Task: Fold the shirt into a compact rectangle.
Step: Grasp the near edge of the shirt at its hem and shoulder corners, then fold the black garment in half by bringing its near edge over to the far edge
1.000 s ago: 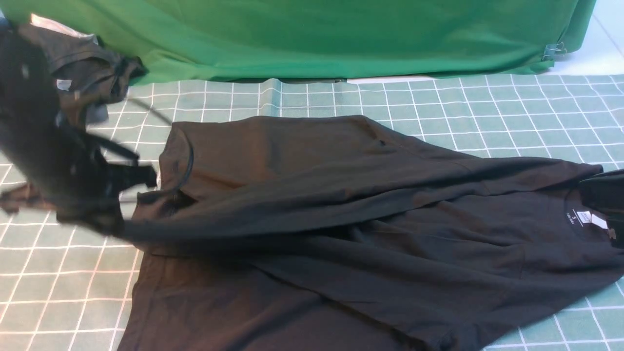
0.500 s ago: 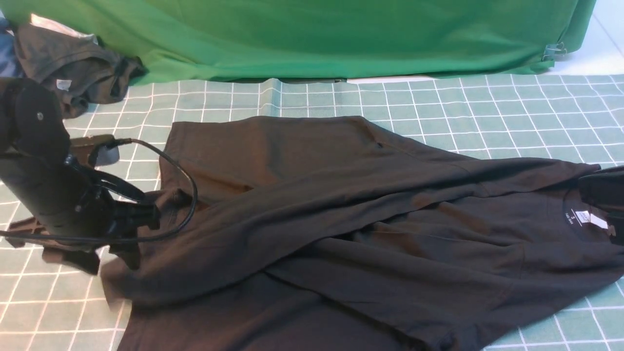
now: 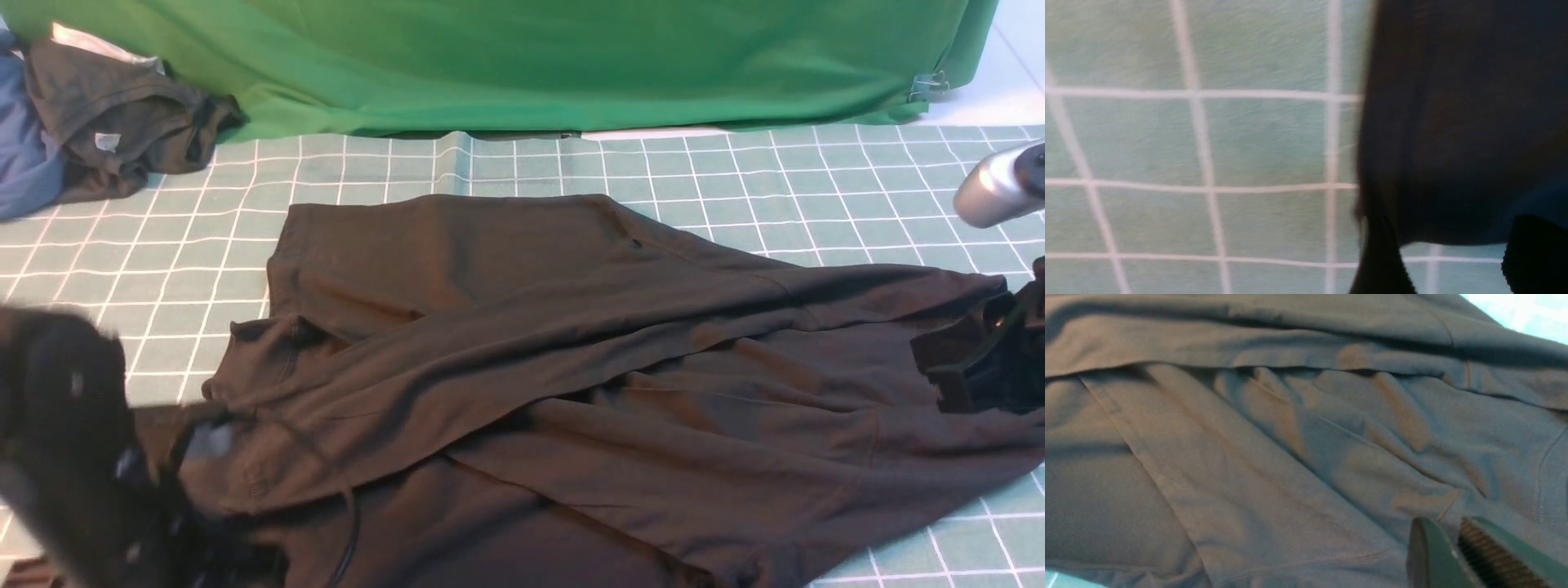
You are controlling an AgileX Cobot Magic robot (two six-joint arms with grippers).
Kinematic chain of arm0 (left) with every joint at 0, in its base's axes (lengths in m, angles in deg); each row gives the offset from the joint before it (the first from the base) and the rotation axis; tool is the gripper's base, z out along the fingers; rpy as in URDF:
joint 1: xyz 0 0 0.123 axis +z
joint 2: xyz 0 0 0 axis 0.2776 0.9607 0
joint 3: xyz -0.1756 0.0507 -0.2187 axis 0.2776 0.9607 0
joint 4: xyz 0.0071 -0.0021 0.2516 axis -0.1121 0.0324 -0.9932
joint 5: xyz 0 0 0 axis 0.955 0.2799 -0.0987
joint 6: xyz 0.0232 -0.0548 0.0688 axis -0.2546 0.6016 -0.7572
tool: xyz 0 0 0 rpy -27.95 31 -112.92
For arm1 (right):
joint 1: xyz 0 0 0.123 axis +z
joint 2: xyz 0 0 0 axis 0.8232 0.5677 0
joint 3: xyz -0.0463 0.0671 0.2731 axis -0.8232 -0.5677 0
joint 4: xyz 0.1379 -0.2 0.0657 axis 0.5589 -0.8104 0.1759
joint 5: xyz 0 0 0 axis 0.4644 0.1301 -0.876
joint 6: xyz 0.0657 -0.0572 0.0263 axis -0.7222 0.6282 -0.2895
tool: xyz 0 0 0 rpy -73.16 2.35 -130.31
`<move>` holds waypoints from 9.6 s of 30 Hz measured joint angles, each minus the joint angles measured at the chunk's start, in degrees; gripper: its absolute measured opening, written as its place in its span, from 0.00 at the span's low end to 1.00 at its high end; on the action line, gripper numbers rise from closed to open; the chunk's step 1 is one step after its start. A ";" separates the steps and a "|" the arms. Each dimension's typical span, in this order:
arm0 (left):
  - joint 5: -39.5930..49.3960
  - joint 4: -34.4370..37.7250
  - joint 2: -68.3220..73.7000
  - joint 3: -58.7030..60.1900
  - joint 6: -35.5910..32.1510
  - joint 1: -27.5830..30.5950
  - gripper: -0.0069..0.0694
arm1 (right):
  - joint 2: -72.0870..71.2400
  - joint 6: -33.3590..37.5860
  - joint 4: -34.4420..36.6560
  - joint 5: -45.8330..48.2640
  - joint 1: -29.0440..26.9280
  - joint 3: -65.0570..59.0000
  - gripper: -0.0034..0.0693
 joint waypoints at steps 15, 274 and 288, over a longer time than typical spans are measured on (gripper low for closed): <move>-13.94 2.74 -0.60 6.55 -1.16 -0.49 0.45 | 0.20 0.92 0.04 -1.96 0.00 0.00 0.19; 11.85 6.47 24.21 -64.29 -10.95 12.99 0.13 | 37.69 10.36 -0.87 20.84 -10.69 54.85 0.09; -2.86 -4.81 20.27 -35.72 -3.13 7.29 0.50 | 36.01 16.05 8.59 25.35 -15.34 41.17 0.08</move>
